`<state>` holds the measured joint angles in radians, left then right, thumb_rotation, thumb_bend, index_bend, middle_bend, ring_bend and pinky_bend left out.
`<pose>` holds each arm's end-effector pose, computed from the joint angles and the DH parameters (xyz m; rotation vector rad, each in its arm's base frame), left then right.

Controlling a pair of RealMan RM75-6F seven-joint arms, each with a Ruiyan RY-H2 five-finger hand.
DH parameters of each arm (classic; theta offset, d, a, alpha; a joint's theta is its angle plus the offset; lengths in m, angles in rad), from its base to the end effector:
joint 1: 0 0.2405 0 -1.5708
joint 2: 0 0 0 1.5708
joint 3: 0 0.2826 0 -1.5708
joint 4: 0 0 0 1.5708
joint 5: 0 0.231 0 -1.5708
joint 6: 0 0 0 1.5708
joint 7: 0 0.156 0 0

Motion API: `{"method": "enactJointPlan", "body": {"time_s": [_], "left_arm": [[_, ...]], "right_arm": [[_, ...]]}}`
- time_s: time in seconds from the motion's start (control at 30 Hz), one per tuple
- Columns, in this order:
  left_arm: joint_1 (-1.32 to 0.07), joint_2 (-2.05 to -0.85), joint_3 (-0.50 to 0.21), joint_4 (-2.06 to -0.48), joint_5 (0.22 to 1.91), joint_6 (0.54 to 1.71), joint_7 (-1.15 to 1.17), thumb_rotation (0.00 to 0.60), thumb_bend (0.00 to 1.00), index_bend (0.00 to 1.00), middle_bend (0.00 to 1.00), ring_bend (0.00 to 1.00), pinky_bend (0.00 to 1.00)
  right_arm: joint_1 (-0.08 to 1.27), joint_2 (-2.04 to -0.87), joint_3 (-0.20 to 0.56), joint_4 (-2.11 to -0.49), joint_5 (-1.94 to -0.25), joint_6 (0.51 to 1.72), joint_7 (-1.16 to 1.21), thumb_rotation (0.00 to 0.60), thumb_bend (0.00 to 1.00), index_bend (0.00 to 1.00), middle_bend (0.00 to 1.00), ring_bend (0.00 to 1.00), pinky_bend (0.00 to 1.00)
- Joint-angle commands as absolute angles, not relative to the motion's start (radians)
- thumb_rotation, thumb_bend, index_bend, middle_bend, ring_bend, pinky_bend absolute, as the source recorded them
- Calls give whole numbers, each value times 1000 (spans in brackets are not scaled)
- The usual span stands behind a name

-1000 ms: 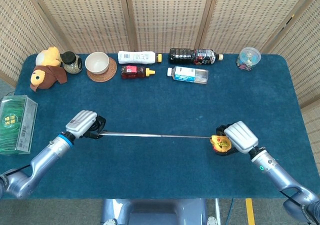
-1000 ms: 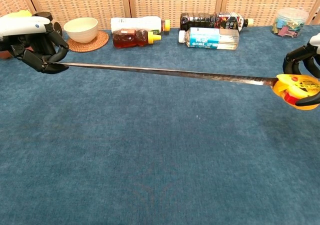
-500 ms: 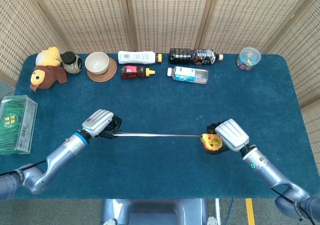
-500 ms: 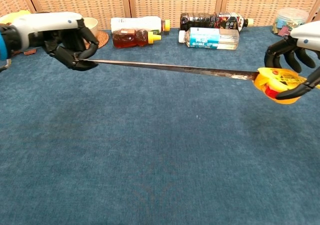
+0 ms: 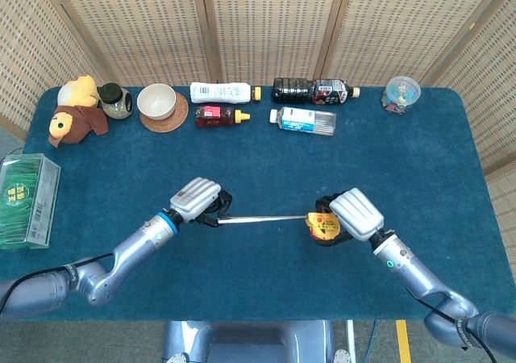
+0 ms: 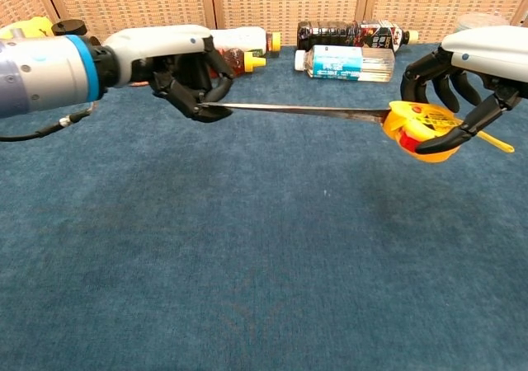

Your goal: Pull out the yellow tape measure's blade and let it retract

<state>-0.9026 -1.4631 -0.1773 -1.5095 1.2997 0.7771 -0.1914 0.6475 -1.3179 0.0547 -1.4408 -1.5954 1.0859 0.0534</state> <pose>-0.0976 0.3878 -0.0378 -2.0821 -1.2437 -1.1706 -0.2116 -0.3534 0.0360 2.0126 -0.7482 1.0637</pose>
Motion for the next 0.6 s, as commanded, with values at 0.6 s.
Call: {"method": "enactJointPlan", "body": {"time_s": [0.6], "left_arm": [[-885, -1376, -191, -1594, 1233, 807, -85, 568, 333, 332, 1000, 1000, 883]], "right_arm": [[643, -1336, 41, -1377, -1592, 1077, 61, 389, 186, 587, 627, 624, 662]]}}
